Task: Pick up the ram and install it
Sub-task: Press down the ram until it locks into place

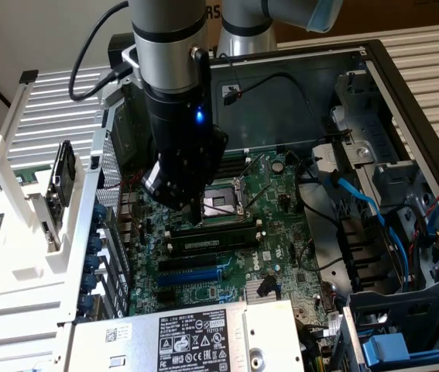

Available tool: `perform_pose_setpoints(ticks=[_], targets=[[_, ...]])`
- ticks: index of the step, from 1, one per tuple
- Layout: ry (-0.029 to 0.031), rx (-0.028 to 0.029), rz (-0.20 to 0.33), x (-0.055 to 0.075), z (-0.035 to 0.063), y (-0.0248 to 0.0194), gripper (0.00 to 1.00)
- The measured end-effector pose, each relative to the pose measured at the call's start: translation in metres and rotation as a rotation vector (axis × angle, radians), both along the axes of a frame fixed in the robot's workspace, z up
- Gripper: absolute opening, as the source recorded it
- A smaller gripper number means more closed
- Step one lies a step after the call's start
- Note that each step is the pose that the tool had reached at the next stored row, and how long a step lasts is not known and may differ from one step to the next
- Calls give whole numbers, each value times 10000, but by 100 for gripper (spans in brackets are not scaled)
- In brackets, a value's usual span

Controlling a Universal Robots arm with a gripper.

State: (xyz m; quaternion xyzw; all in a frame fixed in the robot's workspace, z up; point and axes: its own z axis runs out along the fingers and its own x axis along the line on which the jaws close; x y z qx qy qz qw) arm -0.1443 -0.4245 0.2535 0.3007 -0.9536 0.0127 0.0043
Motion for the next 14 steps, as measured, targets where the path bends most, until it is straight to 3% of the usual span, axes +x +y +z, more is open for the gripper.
perform_pose_setpoints(ticks=[14], targets=[[-10,-1,-1661,0,1,0,11]])
